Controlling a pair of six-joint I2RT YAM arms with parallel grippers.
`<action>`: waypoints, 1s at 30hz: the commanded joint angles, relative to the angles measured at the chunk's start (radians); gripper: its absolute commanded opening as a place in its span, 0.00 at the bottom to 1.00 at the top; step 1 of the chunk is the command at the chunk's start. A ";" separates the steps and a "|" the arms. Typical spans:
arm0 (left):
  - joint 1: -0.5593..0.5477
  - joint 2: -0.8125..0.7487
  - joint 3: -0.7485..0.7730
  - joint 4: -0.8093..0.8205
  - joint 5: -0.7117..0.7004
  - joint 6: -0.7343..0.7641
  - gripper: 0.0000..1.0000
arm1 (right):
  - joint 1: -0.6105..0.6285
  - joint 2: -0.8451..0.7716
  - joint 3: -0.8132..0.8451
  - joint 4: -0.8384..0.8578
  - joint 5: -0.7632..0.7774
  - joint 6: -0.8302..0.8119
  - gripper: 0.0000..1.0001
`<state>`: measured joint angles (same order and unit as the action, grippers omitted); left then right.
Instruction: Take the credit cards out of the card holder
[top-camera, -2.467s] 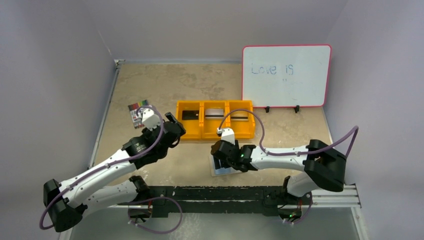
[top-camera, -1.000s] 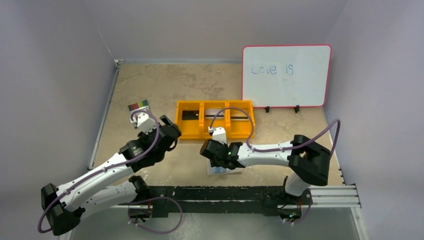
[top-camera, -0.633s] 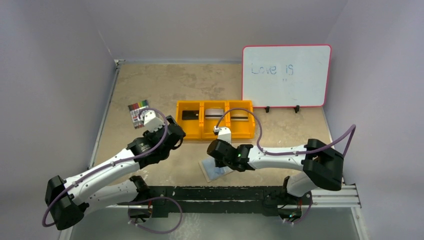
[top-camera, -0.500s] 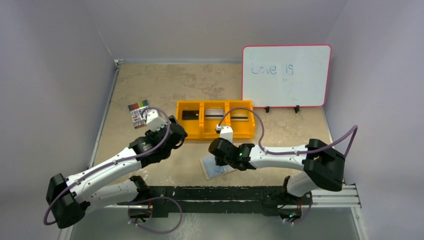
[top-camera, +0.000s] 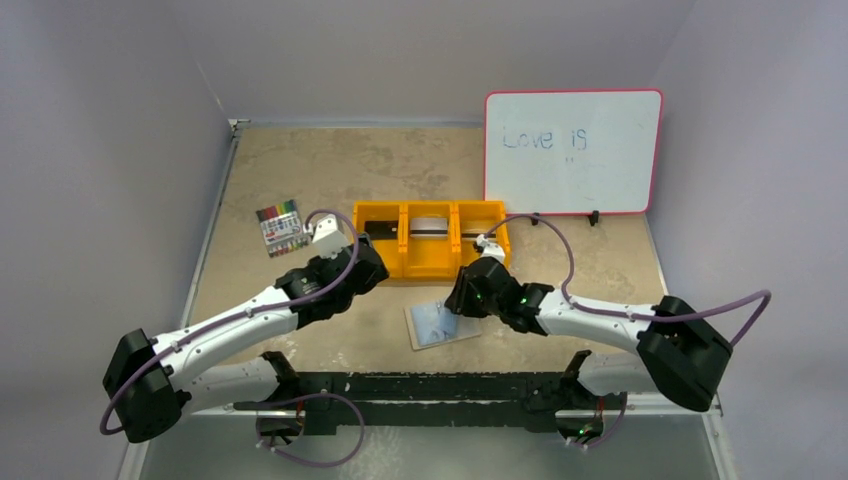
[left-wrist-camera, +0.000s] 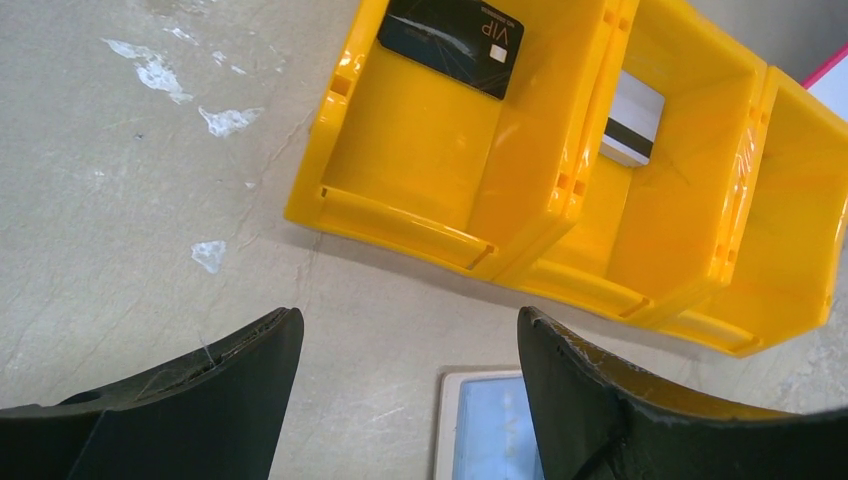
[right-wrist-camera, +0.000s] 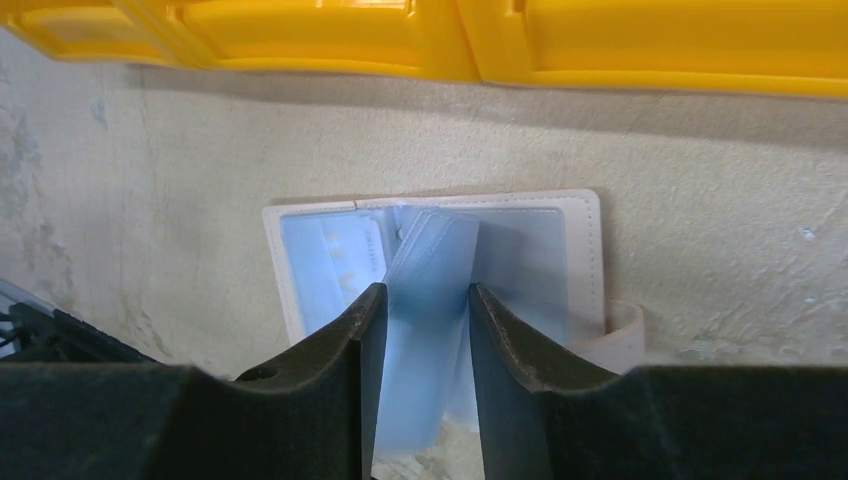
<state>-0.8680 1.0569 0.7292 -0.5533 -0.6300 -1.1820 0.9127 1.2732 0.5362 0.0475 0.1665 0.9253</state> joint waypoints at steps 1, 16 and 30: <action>0.001 0.011 0.047 0.057 0.035 0.034 0.78 | -0.020 -0.047 0.017 -0.081 0.065 0.012 0.39; 0.000 0.023 0.047 0.066 0.049 0.035 0.77 | -0.021 -0.114 0.171 -0.345 0.223 -0.061 0.42; 0.000 -0.059 0.047 -0.034 -0.076 -0.043 0.76 | 0.165 0.054 0.237 -0.170 0.146 -0.241 0.57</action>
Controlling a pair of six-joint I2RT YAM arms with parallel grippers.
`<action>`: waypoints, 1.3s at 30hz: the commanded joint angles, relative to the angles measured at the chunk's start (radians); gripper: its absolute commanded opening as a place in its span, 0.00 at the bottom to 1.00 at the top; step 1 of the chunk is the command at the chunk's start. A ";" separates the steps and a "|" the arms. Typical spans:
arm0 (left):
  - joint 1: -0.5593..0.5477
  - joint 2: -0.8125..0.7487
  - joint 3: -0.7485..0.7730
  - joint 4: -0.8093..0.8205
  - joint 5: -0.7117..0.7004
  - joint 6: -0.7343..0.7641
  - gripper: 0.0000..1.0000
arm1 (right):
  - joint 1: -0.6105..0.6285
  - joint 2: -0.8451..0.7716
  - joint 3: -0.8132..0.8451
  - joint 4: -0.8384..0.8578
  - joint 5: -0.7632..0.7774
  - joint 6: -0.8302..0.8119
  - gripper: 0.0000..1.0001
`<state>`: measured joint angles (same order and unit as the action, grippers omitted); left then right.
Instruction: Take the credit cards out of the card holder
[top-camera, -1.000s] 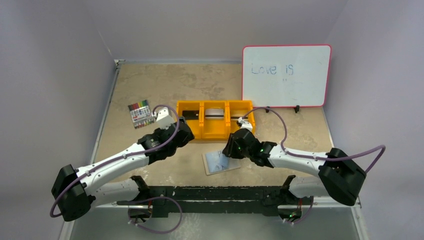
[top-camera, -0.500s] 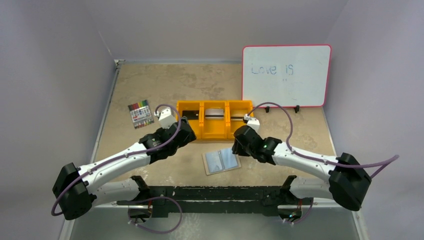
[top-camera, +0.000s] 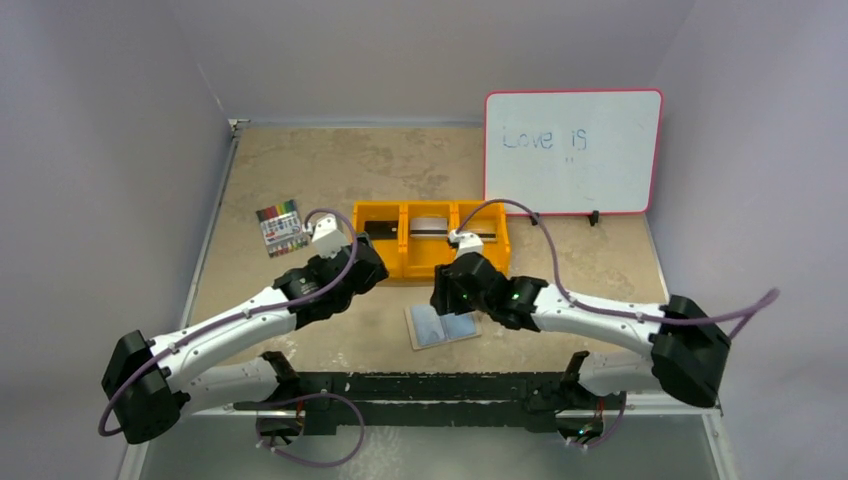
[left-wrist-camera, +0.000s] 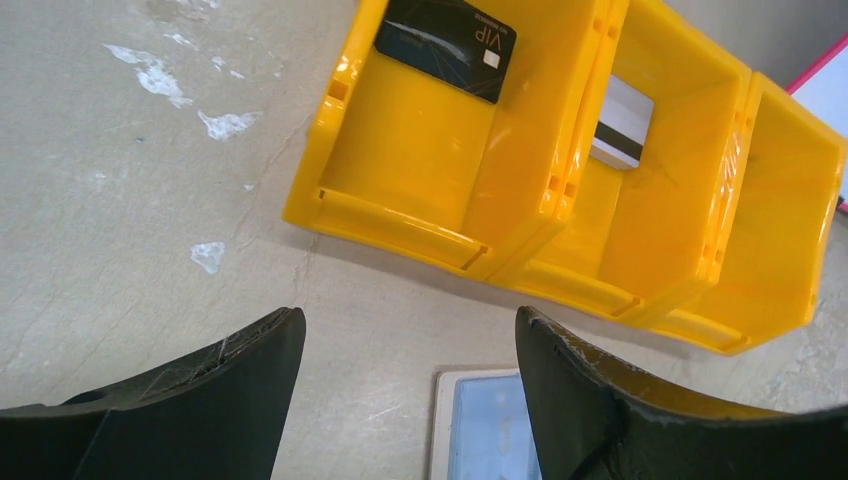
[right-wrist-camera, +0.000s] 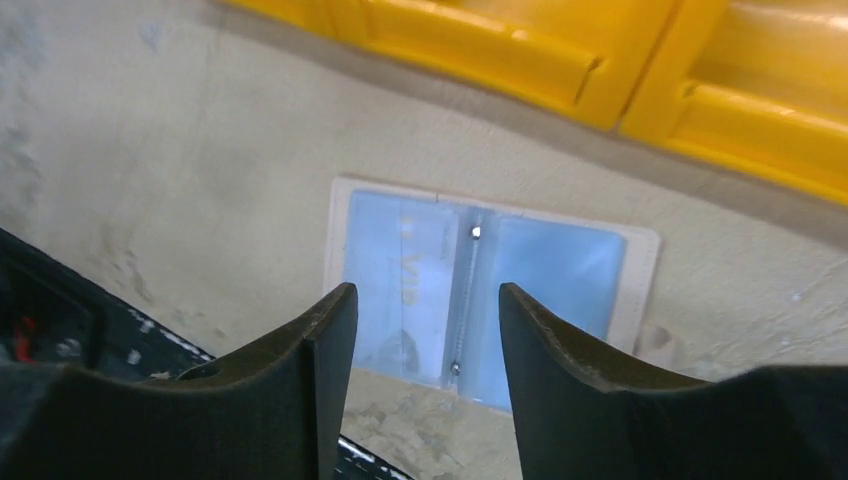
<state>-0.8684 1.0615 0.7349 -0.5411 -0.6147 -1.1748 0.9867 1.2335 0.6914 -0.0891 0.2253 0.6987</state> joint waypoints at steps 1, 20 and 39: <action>-0.001 -0.080 0.037 -0.062 -0.111 -0.064 0.76 | 0.121 0.131 0.111 -0.062 0.118 -0.012 0.59; 0.001 -0.258 0.004 -0.187 -0.247 -0.159 0.76 | 0.222 0.427 0.269 -0.173 0.215 0.012 0.62; 0.000 -0.219 0.004 -0.151 -0.209 -0.142 0.75 | 0.222 0.362 0.223 -0.143 0.190 0.076 0.08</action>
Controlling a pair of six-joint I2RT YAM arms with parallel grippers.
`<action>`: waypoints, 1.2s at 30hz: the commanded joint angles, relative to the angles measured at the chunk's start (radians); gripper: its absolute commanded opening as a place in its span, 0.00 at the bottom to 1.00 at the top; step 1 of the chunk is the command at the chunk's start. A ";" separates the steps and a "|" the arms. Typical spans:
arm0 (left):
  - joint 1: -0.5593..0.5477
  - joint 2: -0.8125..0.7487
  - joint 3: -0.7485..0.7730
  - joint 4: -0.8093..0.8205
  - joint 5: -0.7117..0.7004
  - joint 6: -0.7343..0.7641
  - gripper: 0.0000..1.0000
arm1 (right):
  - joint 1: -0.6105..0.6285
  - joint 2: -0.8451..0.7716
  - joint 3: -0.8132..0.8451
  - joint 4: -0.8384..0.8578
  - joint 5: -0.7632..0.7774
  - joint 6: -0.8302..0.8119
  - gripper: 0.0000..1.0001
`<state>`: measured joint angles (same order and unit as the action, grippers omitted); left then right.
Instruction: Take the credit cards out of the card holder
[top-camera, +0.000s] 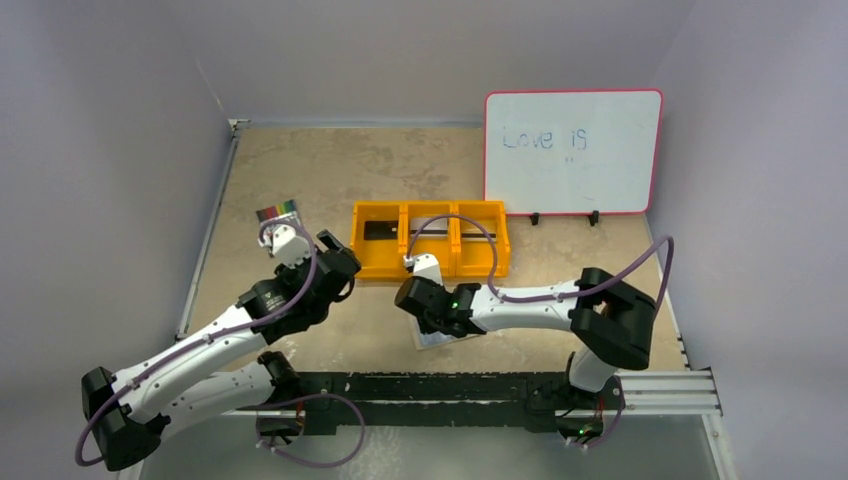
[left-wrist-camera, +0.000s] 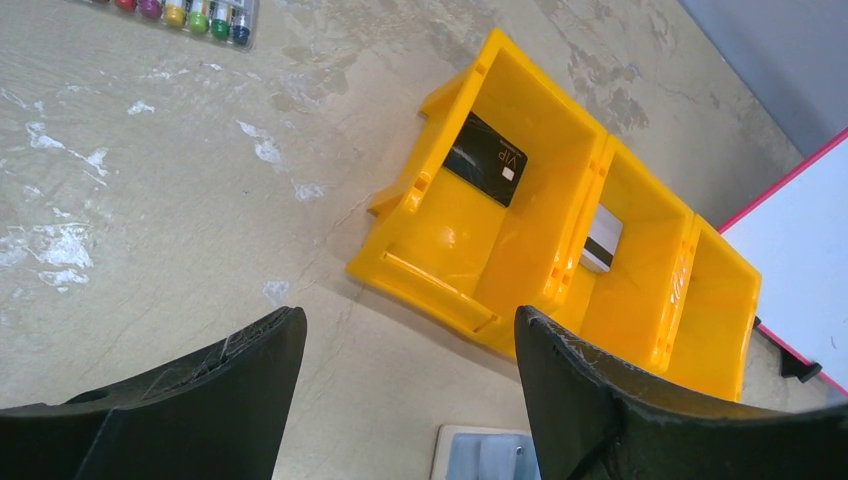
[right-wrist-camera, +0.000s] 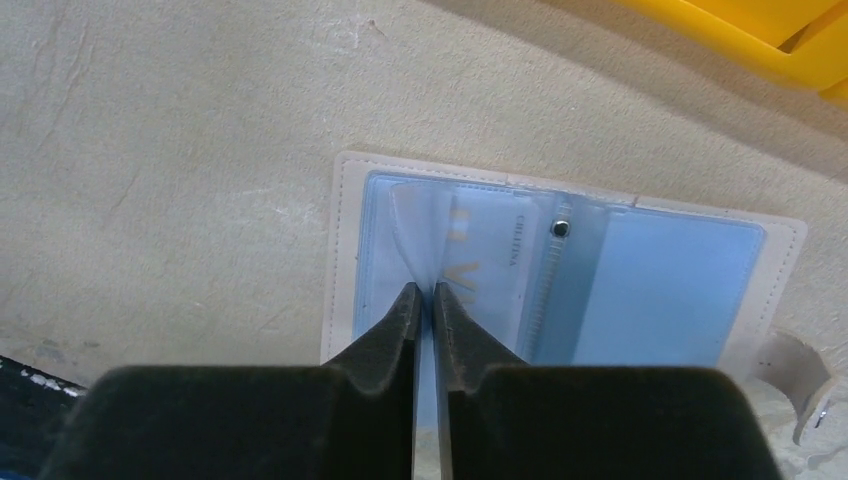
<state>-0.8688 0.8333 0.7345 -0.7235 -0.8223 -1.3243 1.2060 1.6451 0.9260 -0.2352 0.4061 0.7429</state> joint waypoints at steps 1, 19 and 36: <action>0.001 0.011 0.004 0.034 0.002 0.009 0.75 | 0.002 -0.059 -0.015 0.007 0.010 0.033 0.05; 0.000 0.075 0.023 0.089 0.048 0.048 0.75 | -0.114 -0.254 -0.202 -0.024 0.070 0.208 0.11; 0.000 0.135 0.032 0.152 0.110 0.094 0.75 | -0.138 -0.501 -0.194 -0.116 0.113 0.233 0.45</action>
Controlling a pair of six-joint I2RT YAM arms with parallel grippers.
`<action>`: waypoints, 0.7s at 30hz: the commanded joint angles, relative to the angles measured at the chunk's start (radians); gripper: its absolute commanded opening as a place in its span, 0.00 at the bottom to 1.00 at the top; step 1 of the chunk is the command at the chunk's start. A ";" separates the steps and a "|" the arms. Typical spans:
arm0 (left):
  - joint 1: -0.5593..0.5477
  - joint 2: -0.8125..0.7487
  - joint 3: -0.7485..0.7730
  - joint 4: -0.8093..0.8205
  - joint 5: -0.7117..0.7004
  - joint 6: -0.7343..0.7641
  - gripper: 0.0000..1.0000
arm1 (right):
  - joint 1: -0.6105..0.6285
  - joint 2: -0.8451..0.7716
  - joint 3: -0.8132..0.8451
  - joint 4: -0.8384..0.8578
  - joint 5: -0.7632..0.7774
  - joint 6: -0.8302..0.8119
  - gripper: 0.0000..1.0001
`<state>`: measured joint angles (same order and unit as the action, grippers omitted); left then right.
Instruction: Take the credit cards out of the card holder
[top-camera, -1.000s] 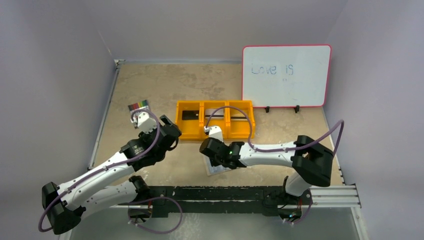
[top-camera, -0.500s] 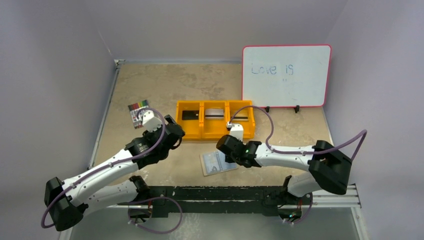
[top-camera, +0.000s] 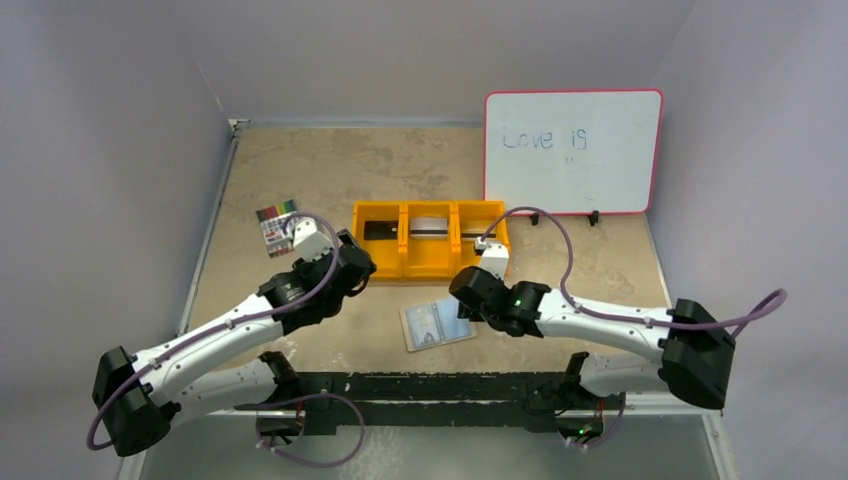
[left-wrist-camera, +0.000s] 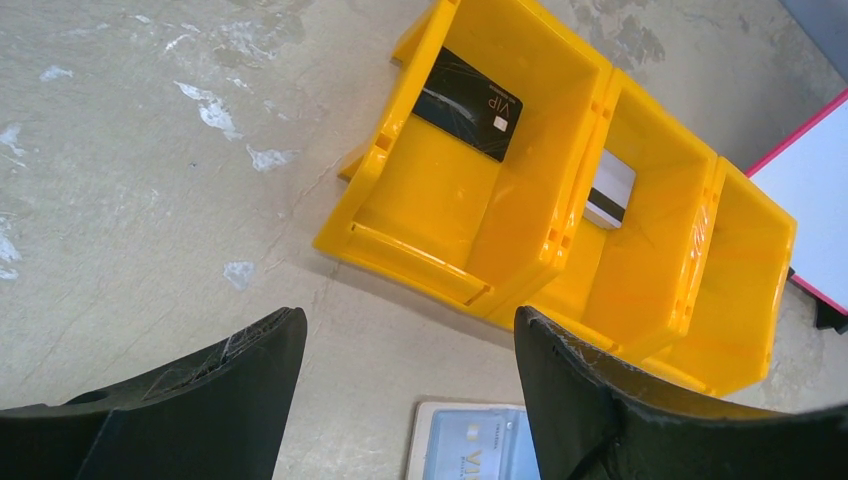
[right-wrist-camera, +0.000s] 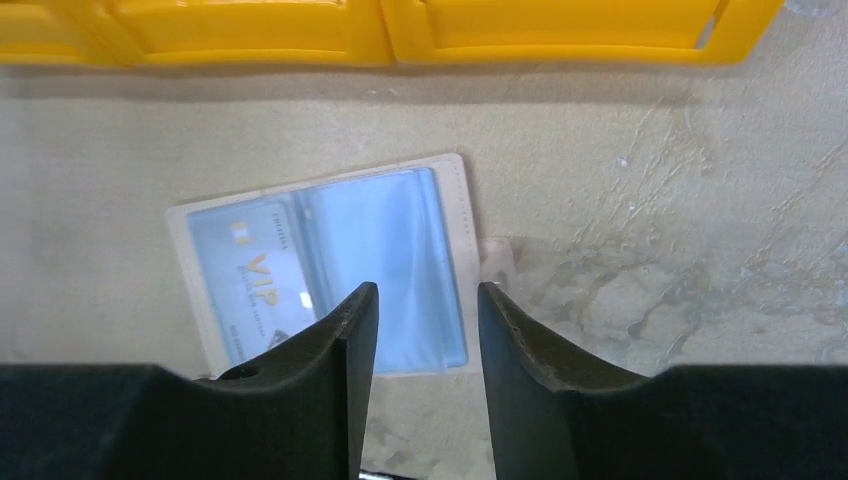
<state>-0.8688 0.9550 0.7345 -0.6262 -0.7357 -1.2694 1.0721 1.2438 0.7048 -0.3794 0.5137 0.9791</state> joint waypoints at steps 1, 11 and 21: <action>0.000 0.018 0.035 0.061 0.035 0.054 0.75 | -0.005 -0.131 0.009 0.069 -0.022 -0.009 0.45; 0.001 0.032 -0.036 0.146 0.283 0.166 0.76 | -0.031 -0.223 -0.261 0.637 -0.396 -0.011 0.56; -0.002 0.137 -0.164 0.359 0.589 0.166 0.61 | -0.122 -0.120 -0.316 0.712 -0.551 -0.002 0.51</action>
<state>-0.8688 1.0492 0.5808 -0.4019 -0.2897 -1.1221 0.9947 1.1259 0.4171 0.2169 0.0620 0.9668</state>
